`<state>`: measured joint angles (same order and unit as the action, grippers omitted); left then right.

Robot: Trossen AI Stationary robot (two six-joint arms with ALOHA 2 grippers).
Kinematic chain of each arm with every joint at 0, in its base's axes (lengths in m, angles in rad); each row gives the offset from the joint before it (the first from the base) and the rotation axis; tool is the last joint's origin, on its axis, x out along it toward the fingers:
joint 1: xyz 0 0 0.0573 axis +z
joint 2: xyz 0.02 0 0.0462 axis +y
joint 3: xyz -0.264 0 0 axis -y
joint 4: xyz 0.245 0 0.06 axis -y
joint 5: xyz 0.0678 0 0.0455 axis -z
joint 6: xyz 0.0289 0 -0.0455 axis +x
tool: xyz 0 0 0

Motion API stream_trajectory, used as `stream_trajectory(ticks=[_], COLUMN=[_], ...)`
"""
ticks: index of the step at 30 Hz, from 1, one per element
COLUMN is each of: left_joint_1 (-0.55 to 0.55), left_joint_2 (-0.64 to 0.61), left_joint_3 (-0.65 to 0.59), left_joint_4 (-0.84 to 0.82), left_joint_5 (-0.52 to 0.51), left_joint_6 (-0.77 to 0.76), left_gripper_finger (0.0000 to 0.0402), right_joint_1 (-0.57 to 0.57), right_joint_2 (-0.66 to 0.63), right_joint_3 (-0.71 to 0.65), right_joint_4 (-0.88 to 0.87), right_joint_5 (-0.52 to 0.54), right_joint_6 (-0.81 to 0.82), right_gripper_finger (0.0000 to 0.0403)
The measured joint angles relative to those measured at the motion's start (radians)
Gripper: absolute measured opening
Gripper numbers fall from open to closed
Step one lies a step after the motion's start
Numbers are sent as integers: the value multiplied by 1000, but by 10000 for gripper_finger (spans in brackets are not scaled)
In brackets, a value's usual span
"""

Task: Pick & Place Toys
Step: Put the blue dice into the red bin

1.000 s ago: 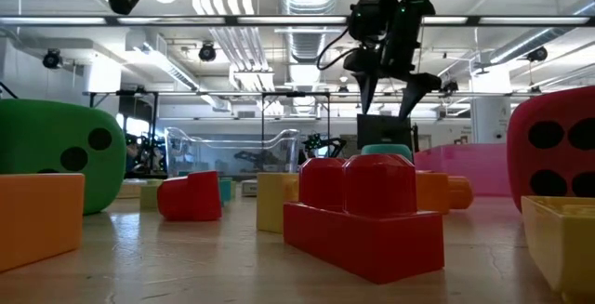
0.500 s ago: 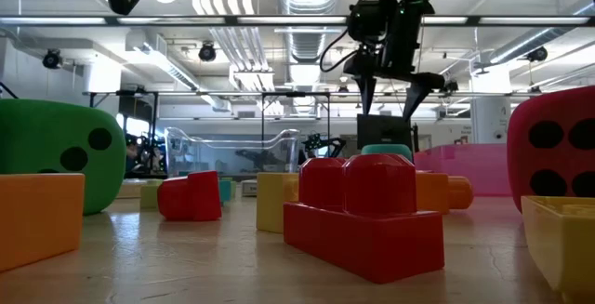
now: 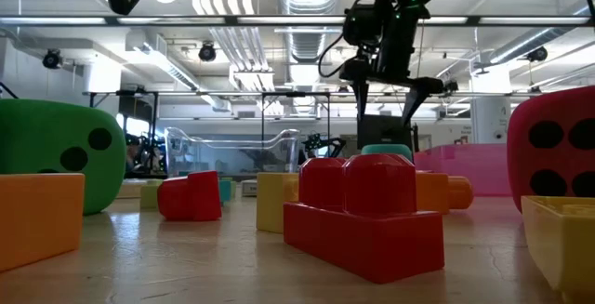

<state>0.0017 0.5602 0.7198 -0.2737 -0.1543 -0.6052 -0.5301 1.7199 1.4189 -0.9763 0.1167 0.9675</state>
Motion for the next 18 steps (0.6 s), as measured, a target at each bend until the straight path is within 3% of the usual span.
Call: stream_trajectory(ticks=[5,18], left_joint_1=[0,0], left_joint_2=[0,0], left_joint_3=[0,0], left_joint_4=[0,0], left_joint_5=[0,-3], left_joint_6=[-1,0], left_gripper_finger=[2,2], right_joint_1=[1,10], right_joint_2=[0,0], right_joint_3=[-6,-117], right_joint_4=[4,135], right_joint_5=[66,89], right_joint_6=[14,61], right_gripper_finger=[400,400])
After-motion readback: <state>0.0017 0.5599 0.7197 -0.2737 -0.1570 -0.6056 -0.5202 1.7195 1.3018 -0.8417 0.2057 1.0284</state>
